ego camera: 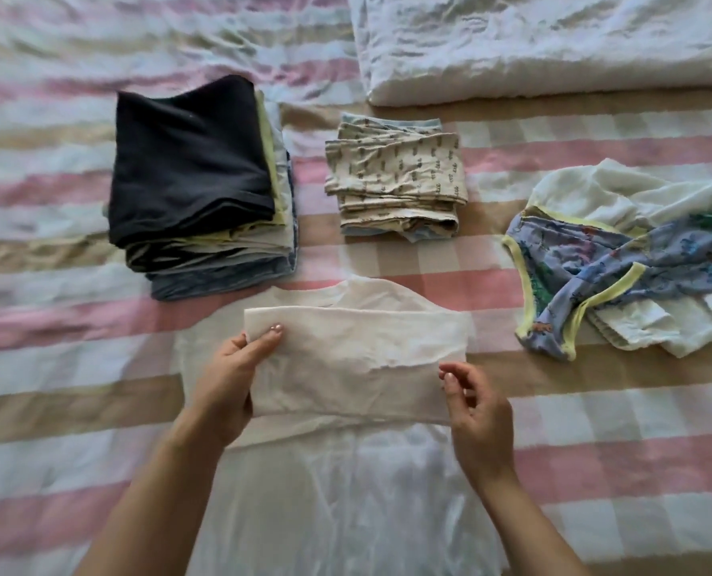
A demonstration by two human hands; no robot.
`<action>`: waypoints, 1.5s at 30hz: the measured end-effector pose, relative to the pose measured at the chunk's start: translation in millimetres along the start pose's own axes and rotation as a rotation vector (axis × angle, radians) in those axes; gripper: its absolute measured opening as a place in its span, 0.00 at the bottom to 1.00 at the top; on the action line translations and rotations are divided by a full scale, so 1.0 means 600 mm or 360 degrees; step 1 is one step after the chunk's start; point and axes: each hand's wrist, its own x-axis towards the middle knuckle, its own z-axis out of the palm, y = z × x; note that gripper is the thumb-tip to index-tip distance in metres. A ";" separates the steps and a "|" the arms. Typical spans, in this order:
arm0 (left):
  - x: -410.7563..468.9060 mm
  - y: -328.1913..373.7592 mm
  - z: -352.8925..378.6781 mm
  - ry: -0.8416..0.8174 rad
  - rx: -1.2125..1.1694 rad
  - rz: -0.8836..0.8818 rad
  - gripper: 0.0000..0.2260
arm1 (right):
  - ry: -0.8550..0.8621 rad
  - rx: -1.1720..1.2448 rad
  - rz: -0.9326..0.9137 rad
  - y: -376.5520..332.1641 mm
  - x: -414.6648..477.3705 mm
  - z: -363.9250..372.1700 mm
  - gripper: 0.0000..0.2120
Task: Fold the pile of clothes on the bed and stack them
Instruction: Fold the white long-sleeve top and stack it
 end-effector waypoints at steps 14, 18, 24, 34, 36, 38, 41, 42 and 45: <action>0.058 -0.098 -0.184 0.0549 0.0922 0.0170 0.05 | -0.0456 -0.1332 -0.0468 0.035 0.023 0.078 0.27; 0.067 -0.116 -0.185 0.0801 0.1383 0.0426 0.11 | -0.0720 -0.1473 -0.0292 0.058 0.028 0.086 0.34; 0.039 -0.128 -0.171 0.0866 0.1858 0.0829 0.27 | -0.0727 -0.1385 -0.0250 0.046 0.022 0.075 0.33; 0.048 -0.154 -0.208 0.0295 0.2466 0.0744 0.25 | -0.0495 -0.1278 -0.0497 0.028 0.042 0.069 0.20; 0.074 -0.120 -0.205 0.0460 0.2314 0.0781 0.25 | -0.0353 -0.1137 -0.0425 0.021 0.087 0.074 0.19; 0.106 -0.082 -0.204 0.0537 0.2256 0.0713 0.27 | -0.0398 -0.1096 -0.0203 0.010 0.143 0.081 0.27; 0.151 -0.026 -0.215 0.0449 0.2176 0.0546 0.33 | -0.0649 -0.1081 -0.0003 -0.004 0.214 0.089 0.31; 0.162 -0.008 -0.221 0.0357 0.2071 0.0475 0.33 | -0.0749 -0.1022 0.0037 -0.007 0.230 0.089 0.30; 0.171 0.026 -0.232 0.0082 0.1938 0.0247 0.27 | -0.0978 -0.0895 0.0169 -0.013 0.252 0.080 0.20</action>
